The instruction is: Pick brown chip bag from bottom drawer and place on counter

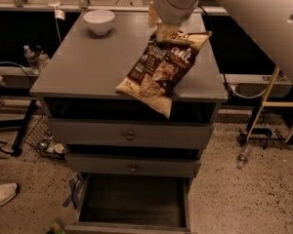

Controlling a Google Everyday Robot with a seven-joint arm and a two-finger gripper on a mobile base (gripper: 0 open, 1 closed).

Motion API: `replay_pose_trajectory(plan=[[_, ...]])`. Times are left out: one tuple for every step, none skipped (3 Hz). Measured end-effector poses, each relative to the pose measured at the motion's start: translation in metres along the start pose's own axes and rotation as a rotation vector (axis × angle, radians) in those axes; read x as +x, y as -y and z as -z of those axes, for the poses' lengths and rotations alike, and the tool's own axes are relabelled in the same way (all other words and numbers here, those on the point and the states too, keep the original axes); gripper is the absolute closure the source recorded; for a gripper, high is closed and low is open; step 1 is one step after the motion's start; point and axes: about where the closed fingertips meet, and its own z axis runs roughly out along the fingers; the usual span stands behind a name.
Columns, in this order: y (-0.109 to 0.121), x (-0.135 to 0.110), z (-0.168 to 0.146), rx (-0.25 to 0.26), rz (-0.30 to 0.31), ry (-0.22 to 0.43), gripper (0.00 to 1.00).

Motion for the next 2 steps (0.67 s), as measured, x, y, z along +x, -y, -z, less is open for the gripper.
replay_pose_trajectory(plan=[[0.018,0.007,-0.004,0.017,0.012,-0.003,0.9],[0.04,0.015,-0.008,0.037,0.028,-0.004,1.0]])
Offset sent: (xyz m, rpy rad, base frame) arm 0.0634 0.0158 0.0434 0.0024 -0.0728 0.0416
